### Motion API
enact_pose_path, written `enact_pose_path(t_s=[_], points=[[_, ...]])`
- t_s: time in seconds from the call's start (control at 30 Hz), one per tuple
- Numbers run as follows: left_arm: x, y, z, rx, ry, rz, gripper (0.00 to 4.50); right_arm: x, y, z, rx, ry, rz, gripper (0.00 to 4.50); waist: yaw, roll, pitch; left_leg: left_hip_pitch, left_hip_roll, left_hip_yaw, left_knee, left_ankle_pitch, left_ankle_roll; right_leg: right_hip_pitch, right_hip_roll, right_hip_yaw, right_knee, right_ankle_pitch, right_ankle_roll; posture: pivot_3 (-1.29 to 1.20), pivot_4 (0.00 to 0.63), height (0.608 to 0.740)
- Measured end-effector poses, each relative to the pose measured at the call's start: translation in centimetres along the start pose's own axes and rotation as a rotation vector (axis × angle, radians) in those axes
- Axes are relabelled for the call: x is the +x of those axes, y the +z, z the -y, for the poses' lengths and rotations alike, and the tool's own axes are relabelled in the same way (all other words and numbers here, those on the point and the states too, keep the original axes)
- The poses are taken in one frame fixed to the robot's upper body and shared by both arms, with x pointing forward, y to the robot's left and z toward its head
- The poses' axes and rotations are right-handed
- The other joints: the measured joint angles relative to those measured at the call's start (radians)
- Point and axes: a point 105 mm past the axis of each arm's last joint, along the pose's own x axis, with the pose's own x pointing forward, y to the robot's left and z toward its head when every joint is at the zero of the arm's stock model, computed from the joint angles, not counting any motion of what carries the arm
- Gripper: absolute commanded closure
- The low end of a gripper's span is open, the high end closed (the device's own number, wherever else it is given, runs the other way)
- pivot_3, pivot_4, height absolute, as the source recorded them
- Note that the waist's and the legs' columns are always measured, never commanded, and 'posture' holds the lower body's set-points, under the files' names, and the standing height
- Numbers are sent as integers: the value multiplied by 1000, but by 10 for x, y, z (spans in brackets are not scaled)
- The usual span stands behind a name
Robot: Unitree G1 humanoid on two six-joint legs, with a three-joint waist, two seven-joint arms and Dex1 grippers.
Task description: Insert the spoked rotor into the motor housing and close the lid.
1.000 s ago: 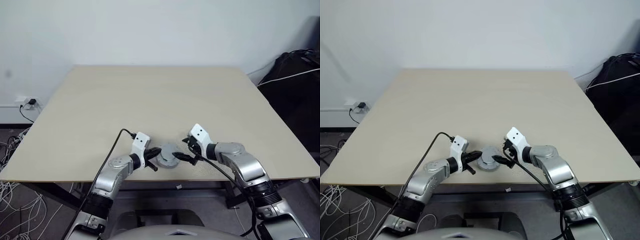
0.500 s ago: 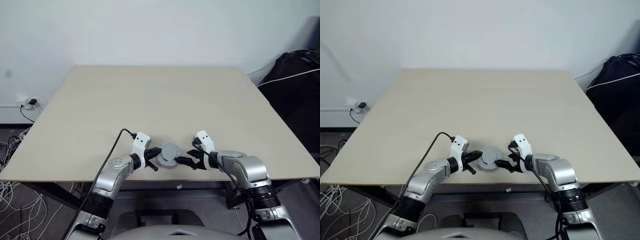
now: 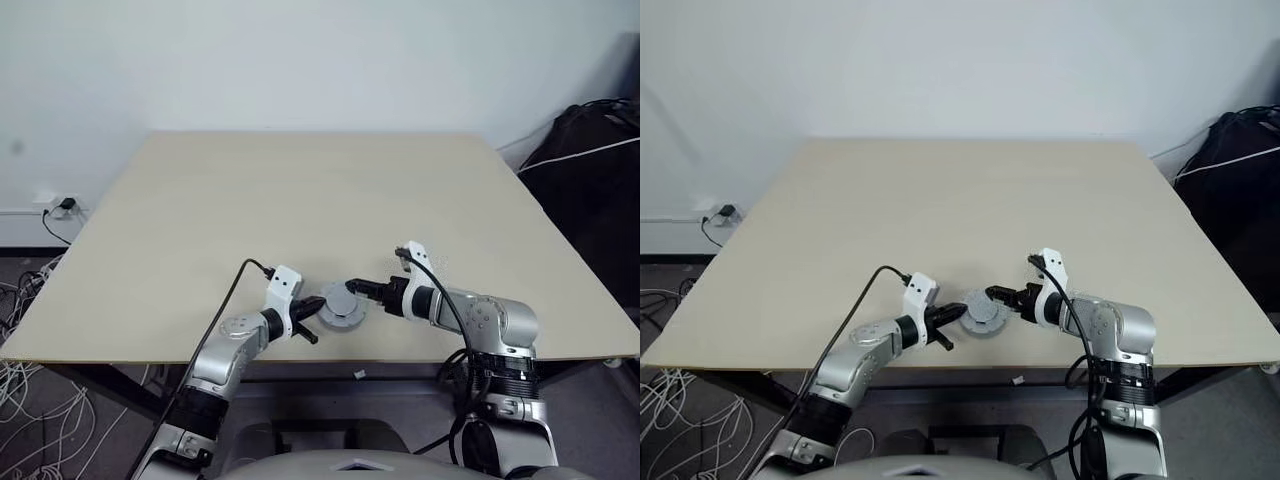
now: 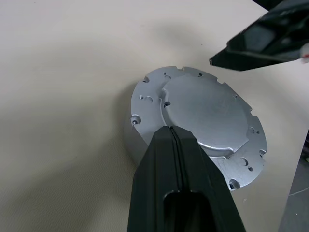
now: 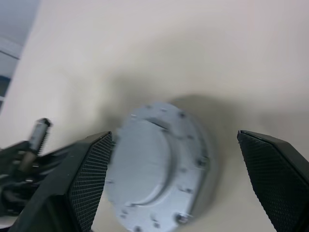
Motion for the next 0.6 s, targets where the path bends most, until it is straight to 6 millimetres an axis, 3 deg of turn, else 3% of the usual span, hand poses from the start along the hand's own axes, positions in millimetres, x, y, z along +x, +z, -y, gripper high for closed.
enact_pose_path(t_s=[0.33, 0.6], points=[[0, 0, 0, 0, 1, 1, 4500, 0, -3, 0, 10, 9, -16, 33, -4, 2, 0, 1, 0, 0, 0, 0, 0, 0, 0, 0, 0, 0, 0, 0, 0, 740], [0, 0, 0, 0, 2, 1, 4500, 9, -18, -8, 84, 54, -66, 33, -4, 2, -1, 0, 0, 0, 0, 0, 0, 0, 0, 0, 0, 0, 0, 0, 0, 740]])
